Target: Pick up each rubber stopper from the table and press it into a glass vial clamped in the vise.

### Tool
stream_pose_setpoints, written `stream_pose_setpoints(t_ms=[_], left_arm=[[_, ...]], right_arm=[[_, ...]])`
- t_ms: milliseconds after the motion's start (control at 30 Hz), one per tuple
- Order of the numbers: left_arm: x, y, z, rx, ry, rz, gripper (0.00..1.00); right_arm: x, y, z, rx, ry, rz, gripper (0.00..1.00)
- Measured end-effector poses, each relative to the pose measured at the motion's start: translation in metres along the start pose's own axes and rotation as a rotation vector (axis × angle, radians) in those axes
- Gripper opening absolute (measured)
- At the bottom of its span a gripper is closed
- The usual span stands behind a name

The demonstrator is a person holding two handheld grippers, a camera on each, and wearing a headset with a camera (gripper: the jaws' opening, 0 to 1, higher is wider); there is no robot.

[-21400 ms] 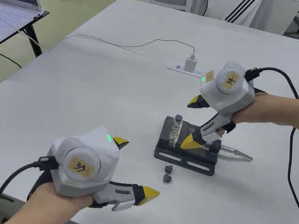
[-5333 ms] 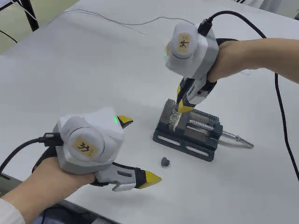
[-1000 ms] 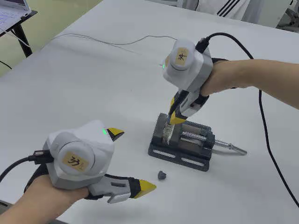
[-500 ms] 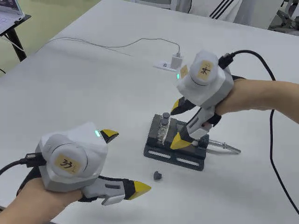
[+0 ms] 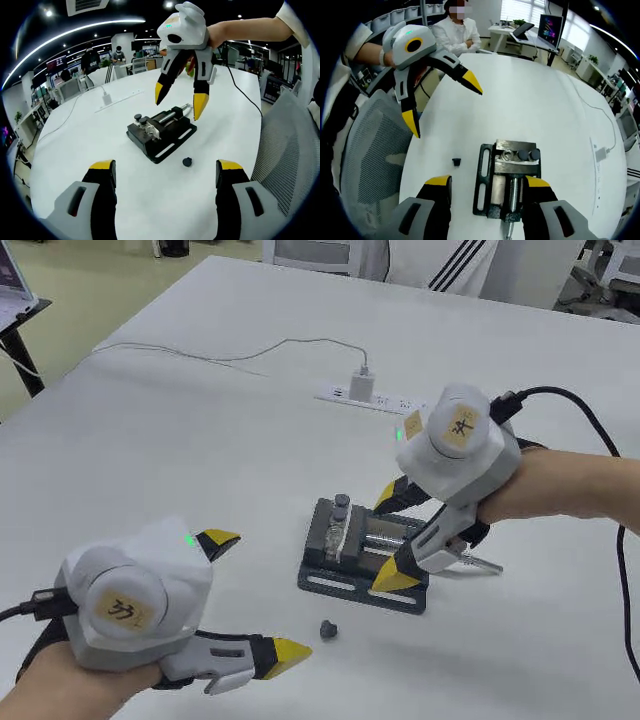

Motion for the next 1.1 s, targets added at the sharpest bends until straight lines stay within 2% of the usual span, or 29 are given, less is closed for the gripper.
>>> stream_pose_setpoints(t_ms=[300, 633, 700, 733, 767, 800, 900, 1000, 1100], left_arm=[[-0.005, 0.003, -0.002, 0.045, 0.028, 0.004, 0.8], [-0.02, -0.009, 0.003, 0.091, 0.065, 0.016, 0.78], [-0.023, -0.012, 0.005, 0.095, 0.068, 0.016, 0.77], [-0.023, -0.013, 0.006, 0.097, 0.07, 0.018, 0.77], [-0.024, -0.015, 0.007, 0.1, 0.072, 0.02, 0.77], [-0.024, -0.016, 0.008, 0.102, 0.073, 0.021, 0.77], [-0.024, -0.02, 0.011, 0.108, 0.071, 0.021, 0.77], [-0.023, -0.023, 0.015, 0.125, 0.081, 0.02, 0.77], [-0.021, -0.023, 0.015, 0.131, 0.087, 0.016, 0.77]], right_arm=[[-0.004, -0.003, -0.013, 0.033, 0.068, 0.046, 0.52], [-0.005, -0.002, -0.036, 0.06, 0.177, 0.067, 0.49], [-0.006, -0.001, -0.041, 0.07, 0.223, 0.073, 0.47], [-0.007, 0.0, -0.043, 0.068, 0.237, 0.083, 0.46], [-0.009, 0.003, -0.048, 0.06, 0.289, 0.108, 0.46], [-0.009, 0.004, -0.051, 0.064, 0.329, 0.104, 0.47], [-0.007, 0.011, -0.054, 0.07, 0.321, 0.087, 0.44], [-0.005, 0.018, -0.06, 0.07, 0.36, 0.073, 0.4], [-0.005, 0.024, -0.062, 0.079, 0.417, 0.087, 0.34]])
Point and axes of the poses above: the centre of the closed fingertips' face, and the gripper's own axes: y roughly forward along the fingers, z roughly to its right, x roughly out of its underside, the point moved 5 cm from there along -y, roughly backward along the fingers, and after that the axes turned 8 degrees about z, right-handed, at the moved point
